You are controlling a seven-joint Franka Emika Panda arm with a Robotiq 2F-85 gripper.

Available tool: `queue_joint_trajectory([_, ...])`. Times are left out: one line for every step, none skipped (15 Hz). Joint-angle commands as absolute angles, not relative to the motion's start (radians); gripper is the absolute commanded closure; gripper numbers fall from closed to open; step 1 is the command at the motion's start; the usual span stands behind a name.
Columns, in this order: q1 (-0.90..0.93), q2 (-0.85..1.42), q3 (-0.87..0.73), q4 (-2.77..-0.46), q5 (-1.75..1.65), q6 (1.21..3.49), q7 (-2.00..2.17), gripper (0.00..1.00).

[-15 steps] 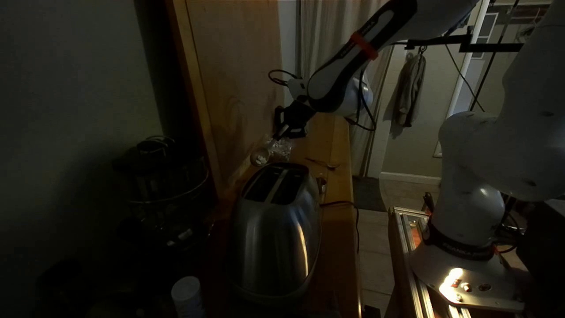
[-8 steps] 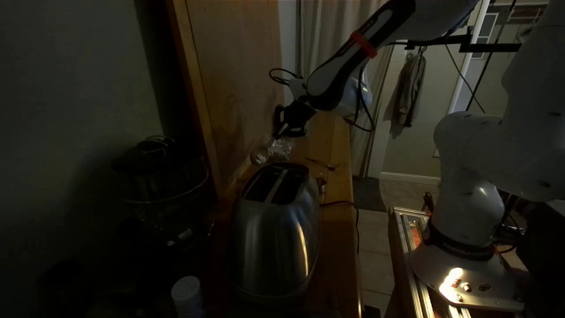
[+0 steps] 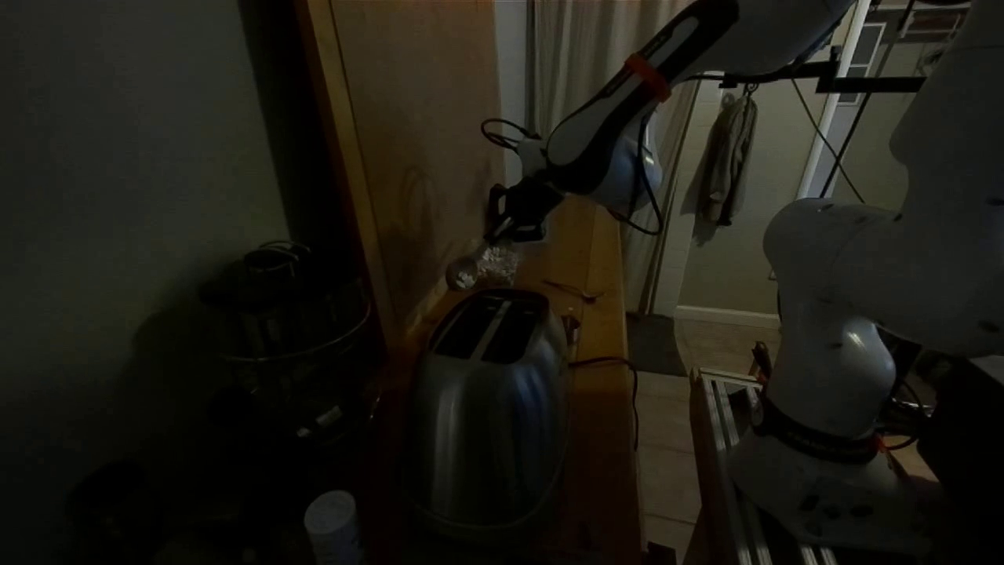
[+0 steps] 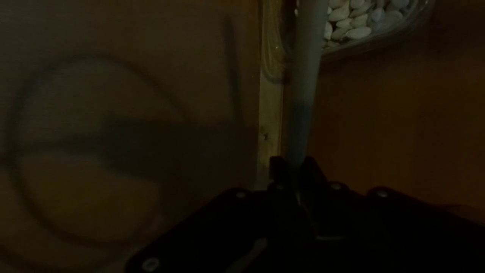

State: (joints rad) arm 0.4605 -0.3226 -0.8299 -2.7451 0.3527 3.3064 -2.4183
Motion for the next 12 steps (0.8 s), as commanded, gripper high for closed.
queue_joint_trajectory([0.488,-0.363,-0.866,-2.745,0.395,3.275,-2.499,0.96])
queue_joint_trajectory([0.499,-0.366,-0.879,-2.745,0.391,3.285,-2.511,0.96])
queue_joint_trajectory([0.495,-0.373,-0.880,-2.745,0.395,3.259,-2.519,0.96])
queue_joint_trajectory([0.500,-0.379,-0.889,-2.745,0.391,3.261,-2.535,0.96])
queue_joint_trajectory([0.495,-0.387,-0.889,-2.745,0.393,3.237,-2.547,0.96])
queue_joint_trajectory([0.487,-0.387,-0.887,-2.745,0.392,3.221,-2.556,0.96])
queue_joint_trajectory([0.485,-0.394,-0.888,-2.745,0.396,3.199,-2.561,0.96])
queue_joint_trajectory([0.476,-0.393,-0.886,-2.745,0.399,3.183,-2.569,0.96])
queue_joint_trajectory([0.472,-0.402,-0.886,-2.745,0.405,3.146,-2.570,0.96])
queue_joint_trajectory([0.472,-0.396,-0.887,-2.745,0.412,3.156,-2.580,0.96])
queue_joint_trajectory([0.480,-0.407,-0.894,-2.745,0.418,3.160,-2.597,0.96])
queue_joint_trajectory([0.473,-0.408,-0.889,-2.745,0.431,3.140,-2.594,0.96])
